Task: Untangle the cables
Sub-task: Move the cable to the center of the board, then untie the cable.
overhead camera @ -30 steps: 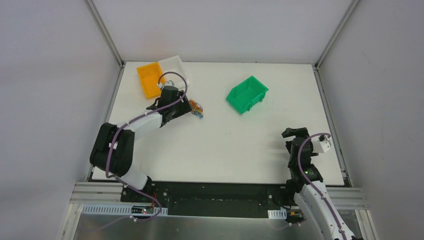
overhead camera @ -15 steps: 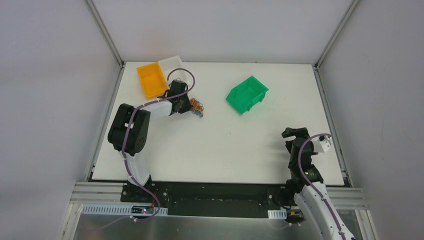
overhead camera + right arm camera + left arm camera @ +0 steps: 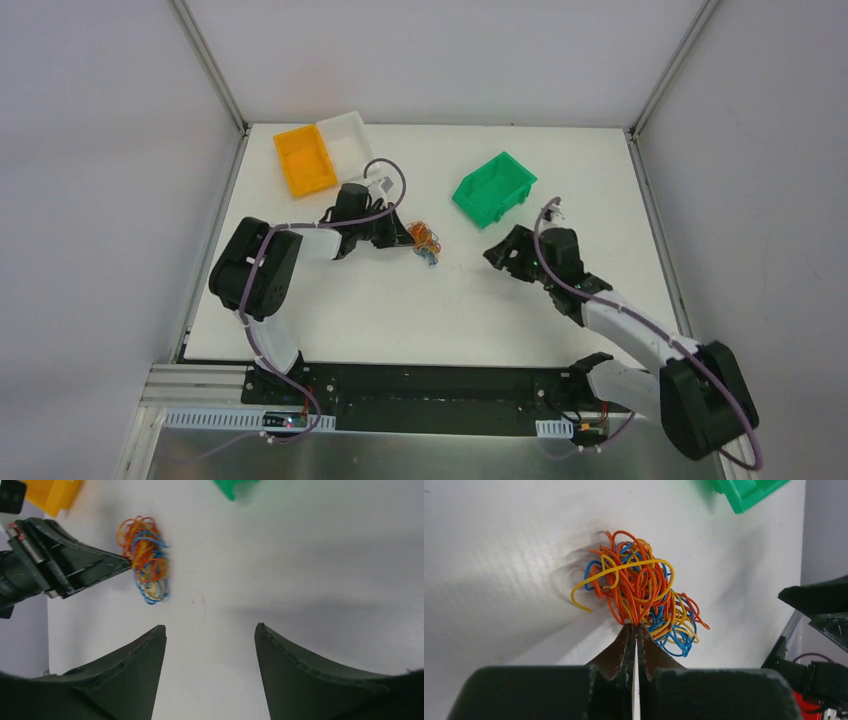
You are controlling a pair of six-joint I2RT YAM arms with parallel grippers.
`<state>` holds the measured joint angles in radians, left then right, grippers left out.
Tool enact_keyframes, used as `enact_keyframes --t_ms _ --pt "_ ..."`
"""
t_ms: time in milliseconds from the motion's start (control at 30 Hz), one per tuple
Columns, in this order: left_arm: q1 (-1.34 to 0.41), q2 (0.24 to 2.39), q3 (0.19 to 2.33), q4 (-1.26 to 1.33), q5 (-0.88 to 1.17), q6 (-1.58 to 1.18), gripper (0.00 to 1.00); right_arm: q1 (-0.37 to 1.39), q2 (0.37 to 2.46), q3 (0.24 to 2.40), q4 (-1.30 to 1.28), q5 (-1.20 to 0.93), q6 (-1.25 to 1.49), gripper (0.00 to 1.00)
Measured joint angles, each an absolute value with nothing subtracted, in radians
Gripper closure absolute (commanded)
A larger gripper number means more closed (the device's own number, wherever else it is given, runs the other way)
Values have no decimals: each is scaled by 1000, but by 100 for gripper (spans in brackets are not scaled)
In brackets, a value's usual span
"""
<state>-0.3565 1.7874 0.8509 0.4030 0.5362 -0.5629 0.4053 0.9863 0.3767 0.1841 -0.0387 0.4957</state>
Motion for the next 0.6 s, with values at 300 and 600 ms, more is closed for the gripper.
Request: enact_keyframes --t_ms 300,600 --pt "-387 1763 749 646 633 -615 100 510 1449 727 305 -258 466 58" --pt "-387 1780 767 703 655 -644 100 579 1625 755 380 -318 470 60"
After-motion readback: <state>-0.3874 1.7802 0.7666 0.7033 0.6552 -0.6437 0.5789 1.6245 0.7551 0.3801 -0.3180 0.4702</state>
